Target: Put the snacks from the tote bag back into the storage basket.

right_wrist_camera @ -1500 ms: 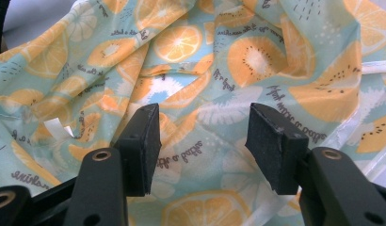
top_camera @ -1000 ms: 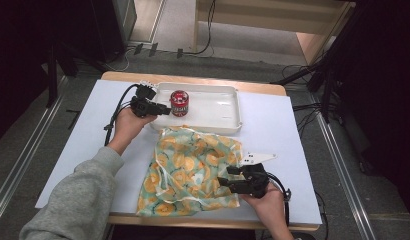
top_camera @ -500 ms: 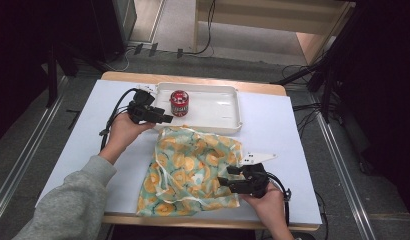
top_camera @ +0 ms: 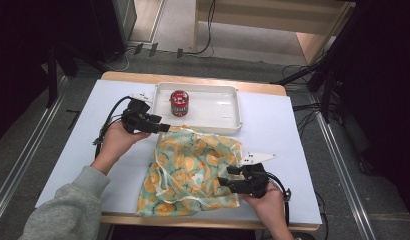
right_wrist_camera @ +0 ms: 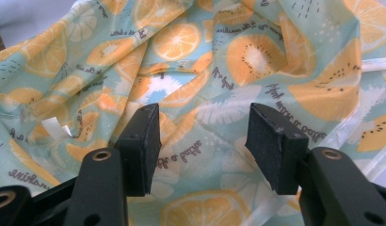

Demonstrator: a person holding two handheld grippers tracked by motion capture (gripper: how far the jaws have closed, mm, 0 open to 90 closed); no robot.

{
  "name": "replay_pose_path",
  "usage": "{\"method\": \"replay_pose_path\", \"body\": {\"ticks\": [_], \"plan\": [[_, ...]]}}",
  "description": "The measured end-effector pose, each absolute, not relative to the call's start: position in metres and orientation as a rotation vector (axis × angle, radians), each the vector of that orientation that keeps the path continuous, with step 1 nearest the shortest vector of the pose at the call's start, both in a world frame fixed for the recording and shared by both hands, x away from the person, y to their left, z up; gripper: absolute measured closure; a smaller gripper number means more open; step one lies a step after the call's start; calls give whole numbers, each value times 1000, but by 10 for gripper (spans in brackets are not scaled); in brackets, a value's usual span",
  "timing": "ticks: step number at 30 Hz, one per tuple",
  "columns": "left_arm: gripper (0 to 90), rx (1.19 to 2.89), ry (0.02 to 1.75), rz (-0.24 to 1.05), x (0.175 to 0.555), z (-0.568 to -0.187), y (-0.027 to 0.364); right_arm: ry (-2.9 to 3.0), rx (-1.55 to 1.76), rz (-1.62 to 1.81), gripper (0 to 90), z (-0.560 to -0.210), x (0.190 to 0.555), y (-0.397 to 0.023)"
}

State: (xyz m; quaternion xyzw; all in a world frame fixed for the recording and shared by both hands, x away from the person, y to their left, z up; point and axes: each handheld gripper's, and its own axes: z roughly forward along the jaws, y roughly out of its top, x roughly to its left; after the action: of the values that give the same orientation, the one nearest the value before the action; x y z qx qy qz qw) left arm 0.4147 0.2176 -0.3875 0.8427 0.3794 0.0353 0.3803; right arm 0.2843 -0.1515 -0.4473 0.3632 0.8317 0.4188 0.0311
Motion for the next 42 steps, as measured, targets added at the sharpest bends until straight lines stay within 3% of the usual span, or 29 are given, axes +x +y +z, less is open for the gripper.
{"method": "replay_pose_path", "body": {"ticks": [42], "plan": [[387,2082,975,104,330,-410,259,2569,1114,1297,461,-447,284,-150]]}}
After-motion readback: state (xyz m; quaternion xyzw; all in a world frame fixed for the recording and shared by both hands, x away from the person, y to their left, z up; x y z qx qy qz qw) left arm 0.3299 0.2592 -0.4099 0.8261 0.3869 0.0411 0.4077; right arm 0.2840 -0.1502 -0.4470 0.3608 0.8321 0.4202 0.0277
